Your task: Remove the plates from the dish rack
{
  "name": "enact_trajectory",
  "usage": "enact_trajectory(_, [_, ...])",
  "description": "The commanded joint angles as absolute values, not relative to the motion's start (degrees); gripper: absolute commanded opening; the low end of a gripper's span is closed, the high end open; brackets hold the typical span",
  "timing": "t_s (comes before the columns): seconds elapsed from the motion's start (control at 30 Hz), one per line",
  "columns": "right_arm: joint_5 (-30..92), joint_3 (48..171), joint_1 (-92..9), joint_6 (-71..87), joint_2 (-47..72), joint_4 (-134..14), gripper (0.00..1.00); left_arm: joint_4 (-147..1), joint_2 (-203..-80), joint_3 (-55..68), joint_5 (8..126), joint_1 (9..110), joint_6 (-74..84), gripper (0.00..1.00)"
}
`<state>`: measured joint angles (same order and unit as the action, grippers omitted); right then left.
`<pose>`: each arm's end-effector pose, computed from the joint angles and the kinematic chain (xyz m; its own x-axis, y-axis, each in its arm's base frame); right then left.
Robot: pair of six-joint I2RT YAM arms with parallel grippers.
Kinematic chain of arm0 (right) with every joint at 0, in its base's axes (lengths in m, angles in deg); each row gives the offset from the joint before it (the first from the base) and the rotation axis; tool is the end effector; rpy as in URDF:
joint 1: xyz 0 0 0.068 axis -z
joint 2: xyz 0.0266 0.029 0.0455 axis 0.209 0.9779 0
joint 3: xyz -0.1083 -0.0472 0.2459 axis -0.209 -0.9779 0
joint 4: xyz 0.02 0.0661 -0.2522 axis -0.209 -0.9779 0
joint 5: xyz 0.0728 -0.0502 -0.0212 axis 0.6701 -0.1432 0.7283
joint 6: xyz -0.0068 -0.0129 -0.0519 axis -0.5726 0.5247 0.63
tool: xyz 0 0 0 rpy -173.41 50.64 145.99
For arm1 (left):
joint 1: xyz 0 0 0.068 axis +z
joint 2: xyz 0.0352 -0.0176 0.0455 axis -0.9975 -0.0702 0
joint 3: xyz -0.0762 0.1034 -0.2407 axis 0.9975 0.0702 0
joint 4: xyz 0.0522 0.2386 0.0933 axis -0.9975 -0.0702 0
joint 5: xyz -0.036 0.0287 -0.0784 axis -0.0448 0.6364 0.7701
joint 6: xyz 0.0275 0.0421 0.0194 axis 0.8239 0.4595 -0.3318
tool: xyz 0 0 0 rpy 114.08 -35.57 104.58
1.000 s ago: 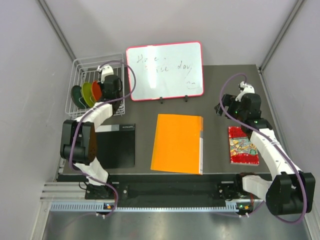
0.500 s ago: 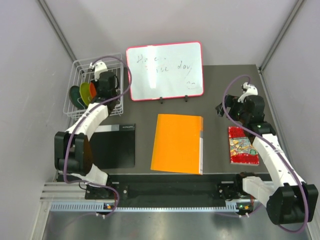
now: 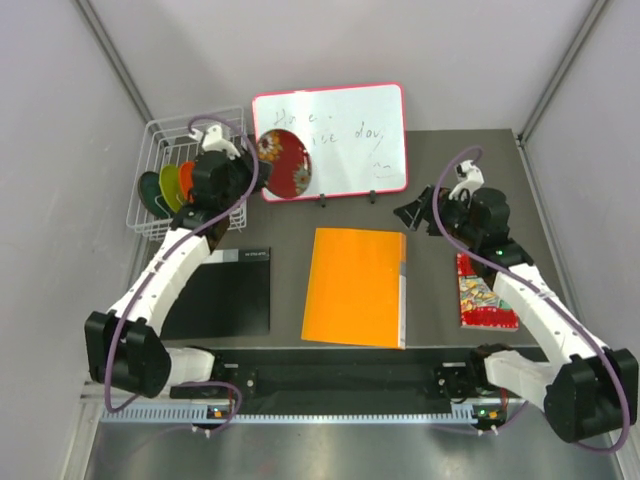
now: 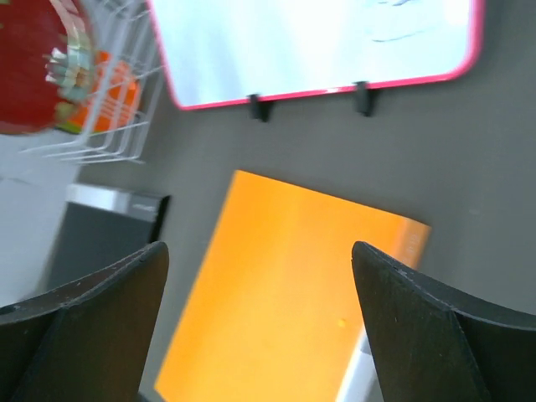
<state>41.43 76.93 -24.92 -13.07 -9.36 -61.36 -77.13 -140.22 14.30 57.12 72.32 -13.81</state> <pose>0.2311 0.0642 0.2960 -0.5061 0.3419 -0.7918 -0.2986 0.7919 0.5328 0.2998 -0.0718 0.3617 -0.2809 -0.4532 -0.8460 0.0790 0.8676 -0.4910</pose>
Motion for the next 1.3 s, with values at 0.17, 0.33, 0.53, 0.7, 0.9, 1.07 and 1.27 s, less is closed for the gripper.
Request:
enact_trajectory(0.17, [47.6, 75.6, -31.0, -23.6, 0.1, -40.4, 0.89, -60.5, -141.5, 22.3, 75.5, 62.0, -27.8, 0.0])
enact_trajectory(0.33, [48.4, 75.2, -31.4, -24.9, 3.9, -37.0, 0.89, -56.4, -142.7, 23.6, 77.6, 60.0, -30.1, 0.0])
enact_trajectory(0.53, [52.3, 73.8, -31.4, -27.9, 8.7, -27.7, 0.86, -49.7, -144.0, 26.1, 81.2, 59.7, -33.6, 0.0])
enact_trajectory(0.7, [57.6, 73.6, -31.5, -31.8, 12.7, -18.2, 0.71, -45.8, -145.5, 28.3, 82.5, 59.2, -36.2, 0.0])
enact_trajectory(0.9, [62.1, 72.7, -31.6, -36.9, 18.1, -6.4, 0.39, -44.0, -148.4, 28.6, 83.6, 58.5, -37.1, 0.0])
enact_trajectory(1.07, [64.7, 71.8, -31.0, -41.1, 20.9, 0.3, 0.0, -41.1, -150.9, 28.7, 86.1, 58.3, -38.1, 0.0])
enact_trajectory(1.27, [60.1, 67.3, -21.8, -37.5, 13.3, -9.2, 0.0, -48.4, -150.6, 26.6, 83.4, 58.3, -29.7, 0.61])
